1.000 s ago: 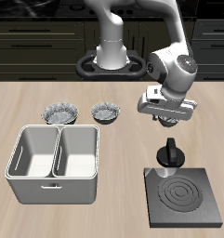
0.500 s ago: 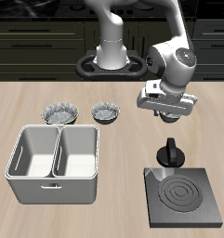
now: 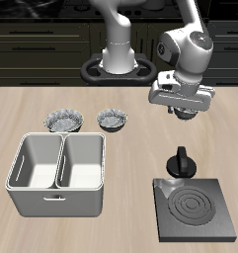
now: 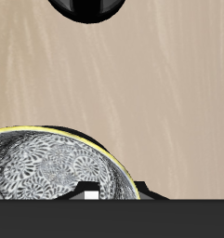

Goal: Place the smallest bowl on the flat stove

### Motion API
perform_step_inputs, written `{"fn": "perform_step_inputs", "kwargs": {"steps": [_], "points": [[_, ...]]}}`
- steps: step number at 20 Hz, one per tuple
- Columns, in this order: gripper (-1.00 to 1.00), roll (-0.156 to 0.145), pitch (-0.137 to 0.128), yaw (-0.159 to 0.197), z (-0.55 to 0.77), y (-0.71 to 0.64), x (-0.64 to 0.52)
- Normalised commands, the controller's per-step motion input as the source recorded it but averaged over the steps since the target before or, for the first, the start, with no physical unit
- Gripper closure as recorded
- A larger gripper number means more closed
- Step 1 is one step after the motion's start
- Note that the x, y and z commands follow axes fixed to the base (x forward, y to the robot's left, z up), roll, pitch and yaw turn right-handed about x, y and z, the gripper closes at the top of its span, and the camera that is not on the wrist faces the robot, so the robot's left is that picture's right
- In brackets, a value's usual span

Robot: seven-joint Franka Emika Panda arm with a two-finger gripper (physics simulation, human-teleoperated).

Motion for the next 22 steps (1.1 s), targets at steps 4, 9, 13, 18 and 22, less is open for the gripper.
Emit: {"fn": "perform_step_inputs", "kwargs": {"steps": [4, 9, 13, 18, 22], "points": [[1.00, 0.006, -0.058, 0.009, 0.50, 0.07, 0.11], [1.00, 0.012, -0.008, 0.011, 0.21, 0.06, 0.14], [1.00, -0.012, -0.016, -0.012, 0.22, -0.03, 0.12], [1.00, -0.012, -0.048, 0.000, 0.32, -0.04, 0.13], [1.00, 0.013, 0.009, 0.012, 0.24, 0.02, 0.31]]}}
